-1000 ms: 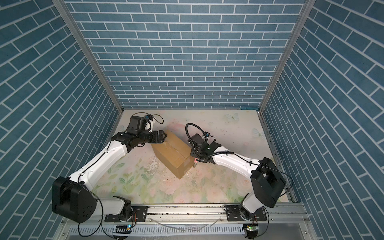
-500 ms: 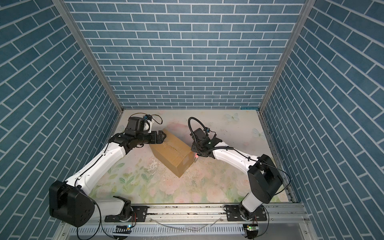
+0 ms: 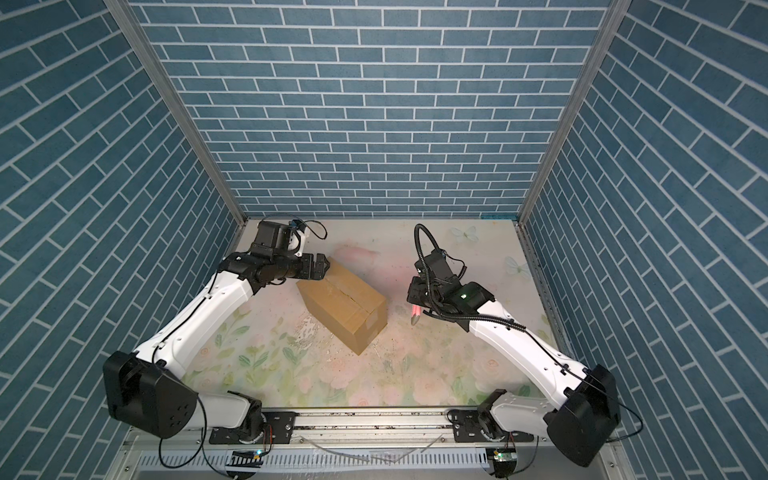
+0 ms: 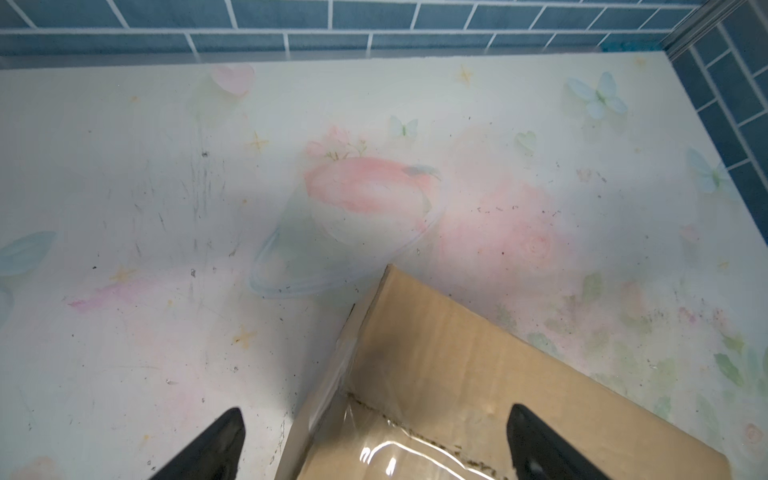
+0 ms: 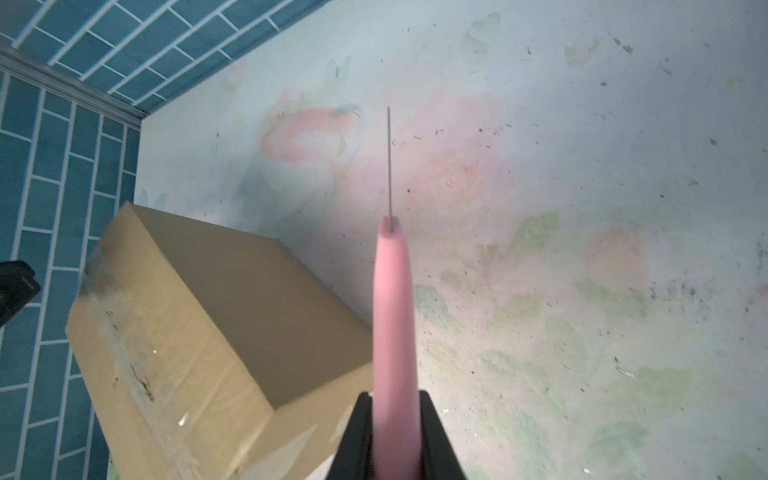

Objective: Unpack the express box
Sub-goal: 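Hold the box corner with the left gripper while the right gripper positions the cutter blade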

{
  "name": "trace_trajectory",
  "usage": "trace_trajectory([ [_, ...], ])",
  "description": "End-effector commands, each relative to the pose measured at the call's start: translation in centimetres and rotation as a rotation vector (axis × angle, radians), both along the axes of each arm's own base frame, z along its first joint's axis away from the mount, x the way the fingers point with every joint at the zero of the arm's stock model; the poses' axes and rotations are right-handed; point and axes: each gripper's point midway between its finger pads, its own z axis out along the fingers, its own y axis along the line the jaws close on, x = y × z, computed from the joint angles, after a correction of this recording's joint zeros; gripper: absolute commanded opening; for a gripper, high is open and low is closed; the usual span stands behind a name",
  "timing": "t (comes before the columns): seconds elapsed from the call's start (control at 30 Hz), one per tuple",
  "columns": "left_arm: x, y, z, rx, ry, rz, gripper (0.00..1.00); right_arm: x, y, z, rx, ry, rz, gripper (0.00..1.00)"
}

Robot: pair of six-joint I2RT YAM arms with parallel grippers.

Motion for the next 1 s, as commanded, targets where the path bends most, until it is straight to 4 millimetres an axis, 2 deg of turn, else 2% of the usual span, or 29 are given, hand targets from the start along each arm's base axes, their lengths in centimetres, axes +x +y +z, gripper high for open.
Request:
trace_trajectory([
  [0.0, -0.1, 0.1, -1.4, 0.012, 0.016, -0.011, 0.99, -1.8, -1.0, -2.6, -0.074, 0.080, 0.016, 0.00],
  [0.13, -0.3, 0.0, -2.0, 0.003, 0.011, -0.017, 0.99, -1.3, 0.0, -2.9, -0.090, 0.084, -0.008, 0.00],
  [0.53, -2.7, -0.4, -4.1, -0.086, 0.060, -0.006, 0.99, 1.3, 7.0, -3.9, -0.050, 0.088, -0.023, 0.00],
  [0.77, -3.9, -0.5, -3.9, -0.141, 0.056, 0.012, 0.99, 2.2, 8.5, -3.9, -0.040, 0.081, -0.013, 0.00],
  [0.97, -4.4, -0.4, -2.7, -0.157, 0.038, 0.018, 0.99, 2.7, 9.1, -3.3, -0.032, 0.052, 0.018, 0.00],
])
